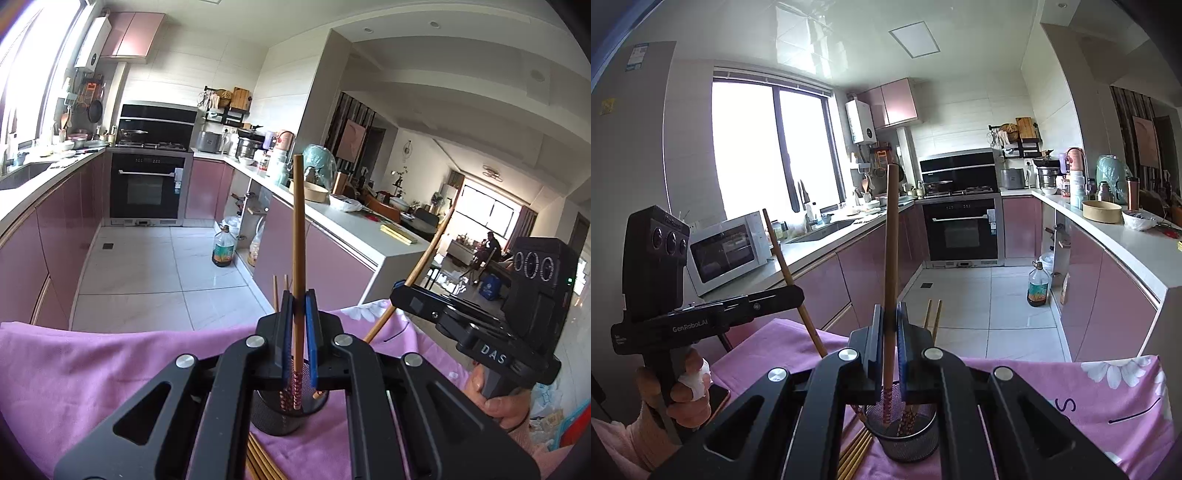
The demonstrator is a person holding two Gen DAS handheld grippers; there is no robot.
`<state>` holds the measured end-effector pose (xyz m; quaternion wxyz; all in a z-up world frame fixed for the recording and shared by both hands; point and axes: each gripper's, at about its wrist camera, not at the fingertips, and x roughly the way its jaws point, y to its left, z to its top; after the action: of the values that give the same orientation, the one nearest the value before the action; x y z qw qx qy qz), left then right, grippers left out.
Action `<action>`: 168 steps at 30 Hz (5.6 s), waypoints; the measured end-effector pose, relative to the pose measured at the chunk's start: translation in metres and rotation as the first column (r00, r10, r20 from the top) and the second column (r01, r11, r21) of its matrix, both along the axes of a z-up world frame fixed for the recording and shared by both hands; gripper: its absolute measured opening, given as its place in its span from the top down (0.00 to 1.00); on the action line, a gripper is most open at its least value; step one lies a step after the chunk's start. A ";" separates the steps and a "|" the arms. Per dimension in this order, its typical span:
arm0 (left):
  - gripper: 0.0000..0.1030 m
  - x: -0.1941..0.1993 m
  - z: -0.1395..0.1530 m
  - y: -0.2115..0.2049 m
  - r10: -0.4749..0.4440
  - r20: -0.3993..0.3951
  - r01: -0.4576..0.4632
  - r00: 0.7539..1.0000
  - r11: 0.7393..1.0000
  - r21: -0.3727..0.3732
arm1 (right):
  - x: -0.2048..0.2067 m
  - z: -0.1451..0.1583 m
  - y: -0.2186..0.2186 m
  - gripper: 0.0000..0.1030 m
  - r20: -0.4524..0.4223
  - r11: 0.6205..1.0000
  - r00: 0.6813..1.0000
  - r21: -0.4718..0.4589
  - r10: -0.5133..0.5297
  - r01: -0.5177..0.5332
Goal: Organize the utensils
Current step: 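Lift and lower the left gripper's chopstick into the holder while the right gripper does likewise, then open both grippers and move them back over the remaining chopsticks, then lower and close the left gripper on a chopstick while the right gripper grasps another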
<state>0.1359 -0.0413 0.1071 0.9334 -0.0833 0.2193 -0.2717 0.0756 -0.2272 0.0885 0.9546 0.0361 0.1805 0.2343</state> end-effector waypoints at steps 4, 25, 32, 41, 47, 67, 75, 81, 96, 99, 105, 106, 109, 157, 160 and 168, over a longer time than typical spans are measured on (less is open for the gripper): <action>0.93 0.012 -0.008 -0.010 0.005 -0.028 -0.004 1.000 1.000 0.029 | 0.010 -0.008 0.006 0.95 -0.022 1.000 1.000 -0.027 -0.005 0.004; 0.93 0.051 -0.074 -0.046 -0.032 -0.197 0.072 0.980 0.977 0.200 | 0.060 -0.060 0.018 0.95 -0.274 0.994 0.962 -0.110 -0.003 -0.028; 0.93 0.064 -0.080 -0.044 -0.020 -0.211 0.064 0.977 0.977 0.204 | 0.073 -0.072 0.022 0.95 -0.327 0.993 0.945 -0.117 -0.021 -0.018; 0.92 0.083 -0.087 -0.052 0.007 -0.235 0.044 0.972 0.976 0.214 | 0.081 -0.077 0.026 0.92 -0.331 0.993 0.943 -0.115 -0.044 0.006; 0.89 0.088 -0.094 -0.050 0.028 -0.245 0.025 0.969 0.977 0.210 | 0.083 -0.081 0.024 0.86 -0.335 0.995 0.941 -0.099 -0.051 0.019; 0.47 0.007 -0.096 0.005 0.139 -0.089 -0.116 0.986 0.967 0.226 | 0.013 -0.063 0.022 0.45 -0.189 0.997 0.979 -0.003 0.072 -0.074; 0.47 -0.020 -0.152 0.019 0.167 -0.195 -0.103 0.966 0.949 0.298 | -0.016 -0.098 0.036 0.42 -0.269 0.990 0.955 -0.020 0.126 -0.137; 0.48 -0.025 -0.192 0.021 0.190 -0.292 -0.090 0.937 0.942 0.323 | -0.011 -0.143 0.043 0.42 -0.396 0.993 0.912 -0.014 0.106 -0.121; 0.55 -0.026 -0.217 0.009 0.184 -0.349 -0.052 0.919 0.934 0.354 | -0.029 -0.179 0.062 0.45 -0.466 0.990 0.881 -0.065 0.081 -0.125; 0.55 -0.027 -0.218 0.008 0.183 -0.349 -0.052 0.919 0.934 0.353 | -0.031 -0.181 0.064 0.48 -0.465 0.989 0.882 -0.076 0.076 -0.126; 0.57 -0.027 -0.219 0.006 0.187 -0.349 -0.053 0.918 0.931 0.360 | -0.033 -0.182 0.069 0.52 -0.454 0.987 0.889 -0.106 0.063 -0.124; 0.57 -0.027 -0.219 0.006 0.187 -0.348 -0.053 0.919 0.931 0.361 | -0.033 -0.182 0.070 0.53 -0.453 0.986 0.889 -0.114 0.060 -0.124; 0.59 -0.027 -0.221 0.004 0.194 -0.340 -0.055 0.920 0.924 0.377 | -0.033 -0.185 0.074 0.59 -0.457 0.983 0.888 -0.131 0.056 -0.130; 0.86 -0.013 -0.223 0.003 0.237 -0.347 -0.087 0.907 0.914 0.397 | -0.010 -0.187 0.091 0.89 -0.471 0.961 0.882 -0.250 -0.015 -0.117; 0.89 -0.012 -0.223 0.003 0.242 -0.353 -0.096 0.904 0.918 0.385 | -0.009 -0.187 0.086 0.91 -0.481 0.969 0.877 -0.220 -0.010 -0.110; 0.93 -0.017 -0.221 0.006 0.249 -0.361 -0.111 0.899 0.925 0.362 | -0.010 -0.183 0.076 0.95 -0.481 0.979 0.876 -0.177 0.007 -0.105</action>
<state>0.1189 -0.0349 -0.1138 0.8904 0.0015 0.4394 -0.1191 0.0653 -0.1510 -0.0944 0.8720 -0.0074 0.4339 0.2266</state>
